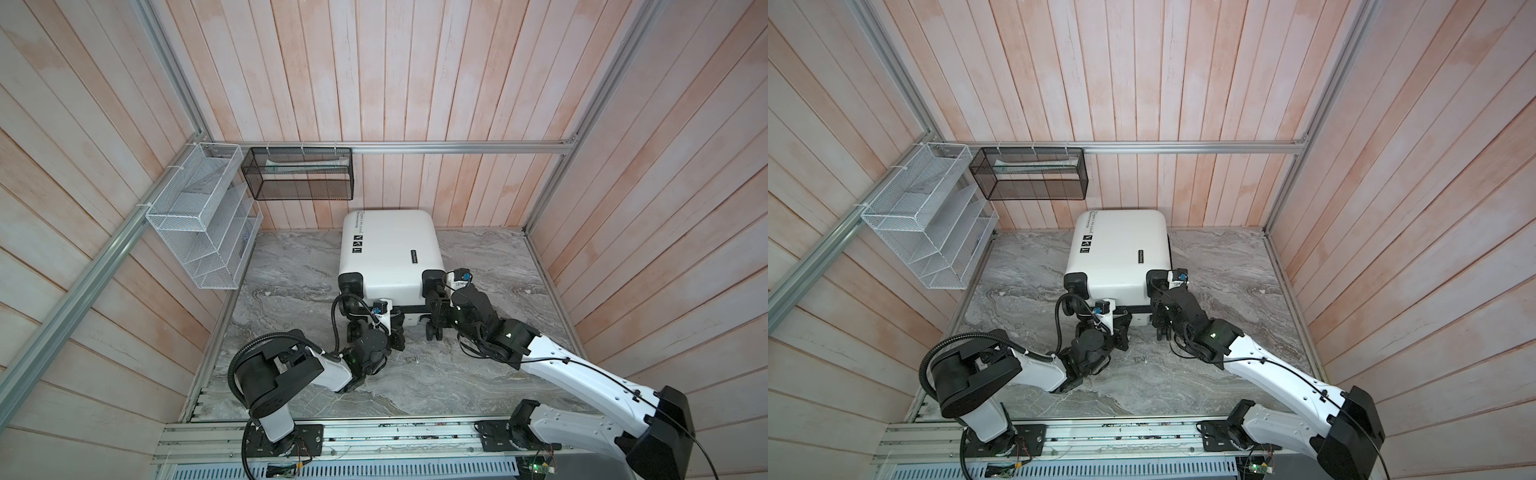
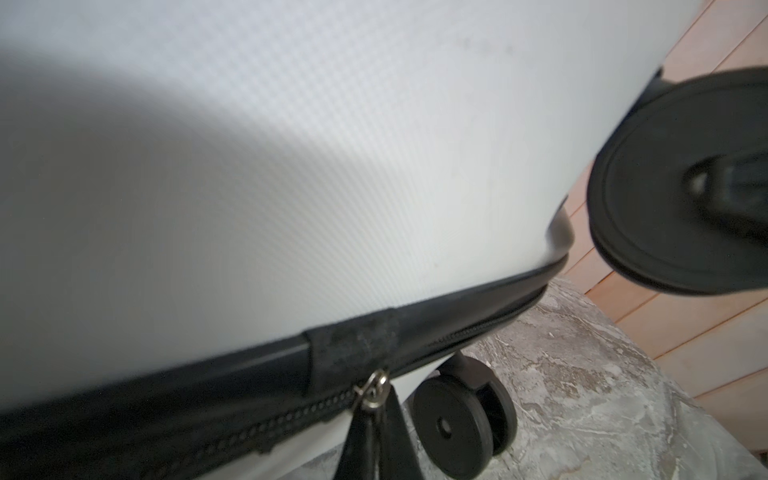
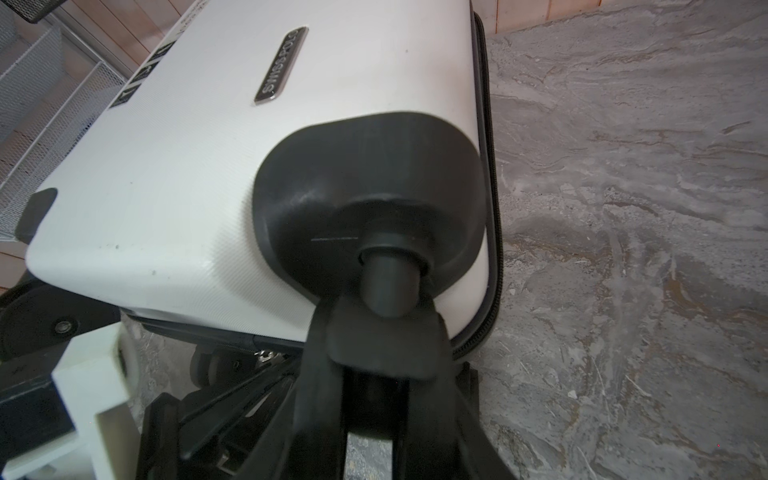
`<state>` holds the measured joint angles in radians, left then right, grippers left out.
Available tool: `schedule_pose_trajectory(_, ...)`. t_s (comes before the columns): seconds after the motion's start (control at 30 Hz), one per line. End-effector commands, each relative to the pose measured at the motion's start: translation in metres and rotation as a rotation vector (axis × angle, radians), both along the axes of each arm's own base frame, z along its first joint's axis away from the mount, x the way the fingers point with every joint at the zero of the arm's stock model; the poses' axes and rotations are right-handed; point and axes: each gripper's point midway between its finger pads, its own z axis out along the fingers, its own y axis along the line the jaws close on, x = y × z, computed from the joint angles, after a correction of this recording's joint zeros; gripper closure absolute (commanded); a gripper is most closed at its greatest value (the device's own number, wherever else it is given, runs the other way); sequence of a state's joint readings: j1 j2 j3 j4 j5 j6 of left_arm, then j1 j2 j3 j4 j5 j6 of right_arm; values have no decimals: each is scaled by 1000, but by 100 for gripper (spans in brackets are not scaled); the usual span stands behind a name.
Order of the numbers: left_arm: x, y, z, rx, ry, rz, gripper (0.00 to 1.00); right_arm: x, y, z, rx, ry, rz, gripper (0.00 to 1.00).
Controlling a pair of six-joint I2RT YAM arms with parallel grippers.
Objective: Pack the luggage
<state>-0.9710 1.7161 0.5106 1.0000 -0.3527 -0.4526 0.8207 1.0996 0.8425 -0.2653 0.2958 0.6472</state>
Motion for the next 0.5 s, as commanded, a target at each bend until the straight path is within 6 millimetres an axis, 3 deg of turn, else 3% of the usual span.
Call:
schedule_pose_trajectory(0.0,-6,-30,23,7,-68,-90,100,-11,35,28,83,-58,157,100)
schedule_pose_trajectory(0.27,-16,-69,36,8,-117,-209,100,-13,39,29,88,-59,167,100)
schedule_pose_trajectory(0.37,-18,-69,37,7,-118,-209,100,-11,36,27,76,-59,151,100)
schedule_pose_trajectory(0.47,-23,-55,34,5,-110,-190,100,-7,25,28,48,-75,108,100)
